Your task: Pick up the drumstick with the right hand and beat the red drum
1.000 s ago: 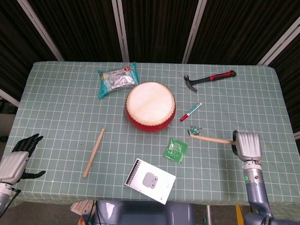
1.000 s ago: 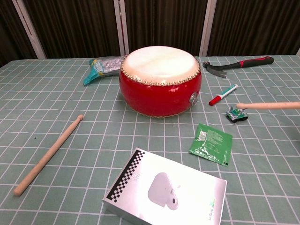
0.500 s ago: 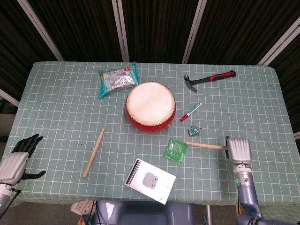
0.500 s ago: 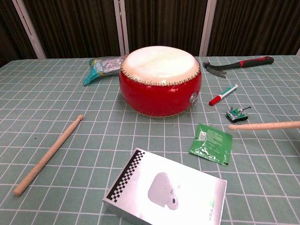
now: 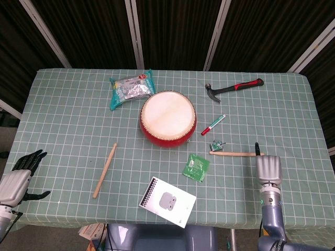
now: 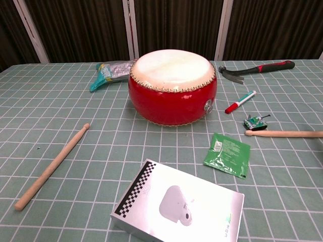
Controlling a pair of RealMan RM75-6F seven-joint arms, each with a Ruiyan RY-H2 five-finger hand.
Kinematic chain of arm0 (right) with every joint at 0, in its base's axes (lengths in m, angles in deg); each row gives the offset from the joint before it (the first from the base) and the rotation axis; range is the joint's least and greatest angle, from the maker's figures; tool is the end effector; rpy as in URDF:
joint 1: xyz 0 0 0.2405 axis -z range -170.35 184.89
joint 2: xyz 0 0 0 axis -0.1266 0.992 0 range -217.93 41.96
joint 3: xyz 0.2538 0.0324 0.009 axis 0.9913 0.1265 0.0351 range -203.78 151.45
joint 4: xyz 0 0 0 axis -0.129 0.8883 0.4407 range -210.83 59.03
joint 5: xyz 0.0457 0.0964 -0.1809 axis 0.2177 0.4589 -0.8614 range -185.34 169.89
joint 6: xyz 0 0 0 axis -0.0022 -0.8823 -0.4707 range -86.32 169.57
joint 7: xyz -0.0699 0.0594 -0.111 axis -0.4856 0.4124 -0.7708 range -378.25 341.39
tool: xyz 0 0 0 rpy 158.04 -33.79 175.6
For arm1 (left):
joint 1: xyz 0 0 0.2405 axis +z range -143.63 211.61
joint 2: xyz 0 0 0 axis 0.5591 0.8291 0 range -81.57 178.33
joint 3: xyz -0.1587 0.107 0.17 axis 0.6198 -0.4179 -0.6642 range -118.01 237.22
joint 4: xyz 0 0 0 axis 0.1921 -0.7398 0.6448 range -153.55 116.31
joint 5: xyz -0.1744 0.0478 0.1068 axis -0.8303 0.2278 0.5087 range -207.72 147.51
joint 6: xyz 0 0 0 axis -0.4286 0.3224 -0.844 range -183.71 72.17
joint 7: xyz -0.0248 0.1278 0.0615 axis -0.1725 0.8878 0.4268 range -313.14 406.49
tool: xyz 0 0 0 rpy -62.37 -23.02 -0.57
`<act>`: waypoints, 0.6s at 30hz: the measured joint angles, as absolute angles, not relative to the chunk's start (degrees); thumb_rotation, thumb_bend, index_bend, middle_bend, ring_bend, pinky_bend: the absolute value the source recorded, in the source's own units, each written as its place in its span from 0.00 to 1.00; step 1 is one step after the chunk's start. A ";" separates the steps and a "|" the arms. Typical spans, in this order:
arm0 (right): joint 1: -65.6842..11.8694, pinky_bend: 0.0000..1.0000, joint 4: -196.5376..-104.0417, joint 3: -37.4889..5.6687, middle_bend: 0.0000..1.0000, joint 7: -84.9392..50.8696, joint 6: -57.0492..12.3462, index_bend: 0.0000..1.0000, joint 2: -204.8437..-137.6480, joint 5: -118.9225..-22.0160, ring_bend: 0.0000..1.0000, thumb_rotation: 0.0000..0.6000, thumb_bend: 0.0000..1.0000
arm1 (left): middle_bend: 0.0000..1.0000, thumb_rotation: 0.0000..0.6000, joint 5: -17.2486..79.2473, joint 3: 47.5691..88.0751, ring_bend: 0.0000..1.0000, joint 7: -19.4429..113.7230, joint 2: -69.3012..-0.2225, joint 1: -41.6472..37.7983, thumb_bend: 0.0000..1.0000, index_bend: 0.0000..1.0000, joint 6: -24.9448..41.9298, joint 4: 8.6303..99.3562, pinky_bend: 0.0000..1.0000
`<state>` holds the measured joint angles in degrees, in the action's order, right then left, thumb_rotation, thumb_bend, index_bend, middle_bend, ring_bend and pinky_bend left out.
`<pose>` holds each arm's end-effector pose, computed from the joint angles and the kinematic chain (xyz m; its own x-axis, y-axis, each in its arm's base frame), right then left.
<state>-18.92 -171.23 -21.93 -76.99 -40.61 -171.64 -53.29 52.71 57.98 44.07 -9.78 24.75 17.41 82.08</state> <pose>-0.2682 -0.2647 0.0492 0.7817 -0.2886 0.5528 -0.5460 0.1117 0.8303 -0.3013 0.1803 0.1438 0.3107 0.2607 0.9141 0.9474 -0.0079 -0.3198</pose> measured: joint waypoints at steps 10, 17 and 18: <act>-14.44 0.24 -179.93 -23.08 0.11 -69.86 -46.48 0.00 -165.15 -59.38 0.16 1.00 0.35 | 0.00 1.00 54.08 58.21 0.00 43.08 -10.26 25.33 0.00 0.00 19.46 81.78 0.00; -7.97 0.12 -181.46 -25.67 0.00 -50.11 -51.45 0.00 -159.36 -72.05 0.05 1.00 0.33 | 0.00 1.00 57.52 58.66 0.00 42.86 -12.08 26.34 0.00 0.00 24.52 78.83 0.00; -6.82 0.10 -181.08 -26.30 0.00 -47.04 -52.45 0.00 -158.64 -74.48 0.03 1.00 0.33 | 0.00 1.00 58.02 58.79 0.00 42.98 -12.64 26.54 0.00 0.00 25.57 78.03 0.00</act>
